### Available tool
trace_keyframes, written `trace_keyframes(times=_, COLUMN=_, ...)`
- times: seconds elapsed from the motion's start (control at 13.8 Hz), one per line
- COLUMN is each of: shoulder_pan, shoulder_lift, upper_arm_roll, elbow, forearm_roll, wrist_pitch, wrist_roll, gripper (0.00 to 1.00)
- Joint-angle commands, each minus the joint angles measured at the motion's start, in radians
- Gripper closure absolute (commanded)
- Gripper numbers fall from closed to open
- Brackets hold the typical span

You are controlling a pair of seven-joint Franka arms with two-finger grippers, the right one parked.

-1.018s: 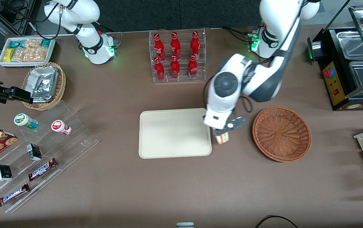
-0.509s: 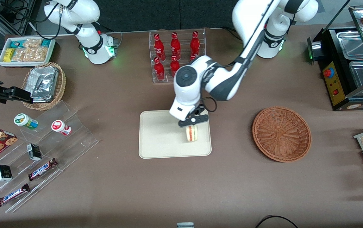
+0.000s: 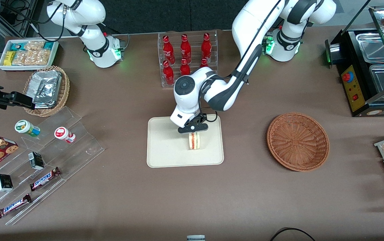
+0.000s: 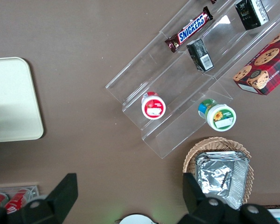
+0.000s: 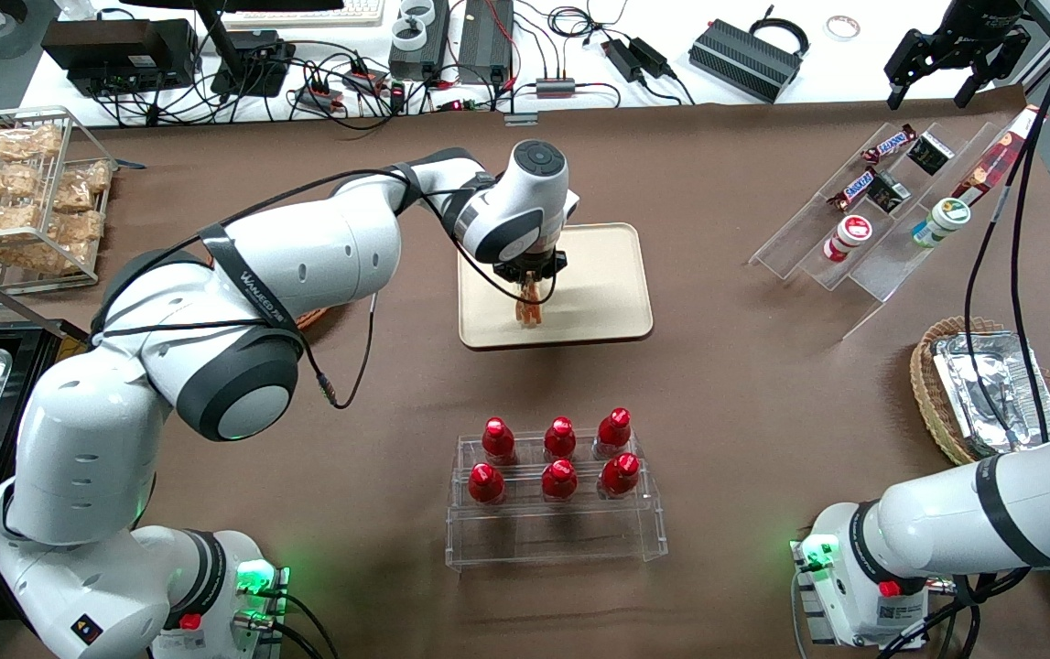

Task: Place sandwich from basket to tray
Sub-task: 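Open the left gripper to release the sandwich on the tray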

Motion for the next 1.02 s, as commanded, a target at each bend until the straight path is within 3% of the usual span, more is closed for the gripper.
trace_keyframes(times=0.0, shoulder_pan=-0.021, shoulder_lift=0.044, upper_arm_roll=0.014, elbow=0.047, forearm_roll=0.034, wrist_pitch=0.029, wrist_roll=-0.004, gripper=1.00)
trace_keyframes(times=0.07, shoulder_pan=-0.021, shoulder_lift=0.055, upper_arm_roll=0.014, elbow=0.058, forearm_roll=0.035, wrist_pitch=0.037, wrist_roll=-0.004, gripper=1.00)
trace_keyframes(times=0.15, shoulder_pan=-0.021, shoulder_lift=0.058, upper_arm_roll=0.014, elbow=0.058, forearm_roll=0.035, wrist_pitch=0.038, wrist_roll=-0.005, gripper=0.90)
trace_keyframes(times=0.29, shoulder_pan=-0.018, shoulder_lift=0.058, upper_arm_roll=0.014, elbow=0.058, forearm_roll=0.034, wrist_pitch=0.038, wrist_roll=-0.001, gripper=0.00)
trace_keyframes(times=0.58, shoulder_pan=-0.012, shoulder_lift=0.011, upper_arm_roll=0.017, elbow=0.058, forearm_roll=0.028, wrist_pitch=0.028, wrist_roll=-0.013, gripper=0.00)
trace_keyframes(times=0.95, shoulder_pan=0.064, shoulder_lift=-0.202, upper_arm_roll=0.029, elbow=0.055, forearm_roll=0.017, wrist_pitch=-0.164, wrist_roll=-0.083, gripper=0.00)
